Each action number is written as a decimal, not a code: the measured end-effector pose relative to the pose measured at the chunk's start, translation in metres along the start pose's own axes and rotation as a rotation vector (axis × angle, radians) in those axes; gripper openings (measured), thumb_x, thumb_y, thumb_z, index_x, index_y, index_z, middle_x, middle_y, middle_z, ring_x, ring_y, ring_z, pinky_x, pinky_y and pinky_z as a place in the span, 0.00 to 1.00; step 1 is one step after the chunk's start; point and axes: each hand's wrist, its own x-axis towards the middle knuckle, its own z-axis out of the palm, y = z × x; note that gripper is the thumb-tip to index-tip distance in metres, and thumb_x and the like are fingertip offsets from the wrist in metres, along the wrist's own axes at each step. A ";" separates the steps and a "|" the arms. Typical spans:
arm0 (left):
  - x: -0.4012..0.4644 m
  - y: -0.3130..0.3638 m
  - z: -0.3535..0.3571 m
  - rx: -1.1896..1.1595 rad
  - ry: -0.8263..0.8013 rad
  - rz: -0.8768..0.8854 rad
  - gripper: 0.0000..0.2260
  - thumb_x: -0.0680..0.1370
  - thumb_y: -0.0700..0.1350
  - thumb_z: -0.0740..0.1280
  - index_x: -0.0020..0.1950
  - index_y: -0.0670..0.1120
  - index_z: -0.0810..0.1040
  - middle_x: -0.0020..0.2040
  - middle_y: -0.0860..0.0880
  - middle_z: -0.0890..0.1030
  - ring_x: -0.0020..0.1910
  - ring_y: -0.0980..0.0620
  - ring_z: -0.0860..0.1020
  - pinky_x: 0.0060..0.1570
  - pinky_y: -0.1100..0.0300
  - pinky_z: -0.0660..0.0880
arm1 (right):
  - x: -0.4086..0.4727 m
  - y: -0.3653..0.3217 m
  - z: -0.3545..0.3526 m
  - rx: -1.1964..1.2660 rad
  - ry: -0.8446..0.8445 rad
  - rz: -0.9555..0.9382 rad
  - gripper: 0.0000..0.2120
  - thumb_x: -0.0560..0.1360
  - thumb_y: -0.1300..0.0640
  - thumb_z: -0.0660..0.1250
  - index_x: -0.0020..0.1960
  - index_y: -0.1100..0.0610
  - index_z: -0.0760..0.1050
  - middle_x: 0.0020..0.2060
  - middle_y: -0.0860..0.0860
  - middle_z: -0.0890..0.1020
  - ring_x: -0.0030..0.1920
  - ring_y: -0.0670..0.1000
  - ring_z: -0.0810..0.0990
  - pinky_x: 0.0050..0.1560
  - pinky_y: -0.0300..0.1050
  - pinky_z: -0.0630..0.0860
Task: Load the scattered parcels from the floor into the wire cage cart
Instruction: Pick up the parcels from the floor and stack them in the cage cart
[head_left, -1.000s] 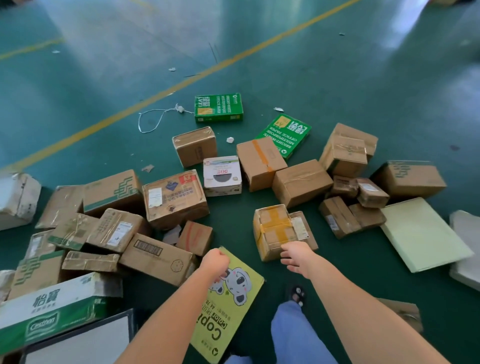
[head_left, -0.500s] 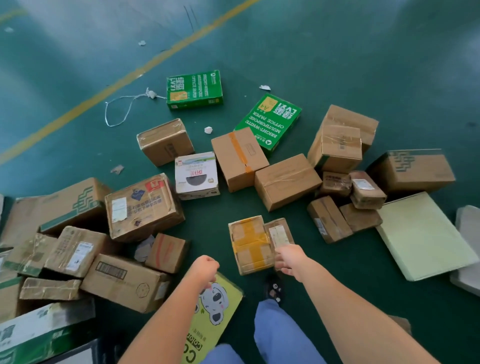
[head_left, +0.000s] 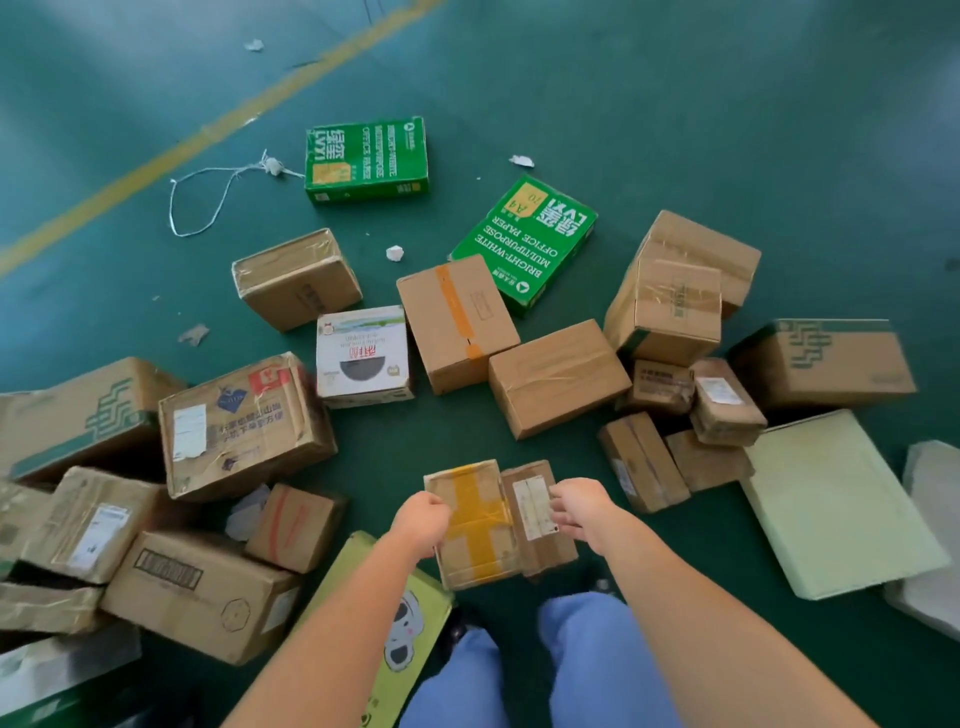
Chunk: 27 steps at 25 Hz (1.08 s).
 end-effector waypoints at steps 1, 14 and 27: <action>0.006 0.015 0.003 0.000 0.003 0.009 0.09 0.79 0.38 0.56 0.53 0.44 0.74 0.42 0.46 0.73 0.36 0.50 0.72 0.39 0.57 0.72 | 0.005 -0.011 -0.009 0.011 -0.002 0.004 0.10 0.81 0.59 0.59 0.58 0.63 0.74 0.51 0.57 0.81 0.52 0.54 0.80 0.52 0.46 0.77; 0.229 0.209 0.131 -0.215 0.088 -0.156 0.17 0.81 0.42 0.62 0.69 0.43 0.68 0.54 0.43 0.76 0.50 0.44 0.78 0.53 0.52 0.74 | 0.288 -0.187 -0.143 -0.340 0.070 -0.103 0.20 0.80 0.58 0.62 0.71 0.57 0.68 0.66 0.55 0.74 0.64 0.56 0.72 0.64 0.52 0.69; 0.414 0.159 0.207 -0.582 0.109 -0.394 0.39 0.78 0.53 0.66 0.79 0.47 0.46 0.77 0.45 0.58 0.73 0.41 0.62 0.71 0.44 0.61 | 0.496 -0.167 -0.145 -0.599 0.167 -0.094 0.39 0.76 0.46 0.67 0.79 0.52 0.47 0.76 0.55 0.57 0.74 0.60 0.58 0.73 0.60 0.59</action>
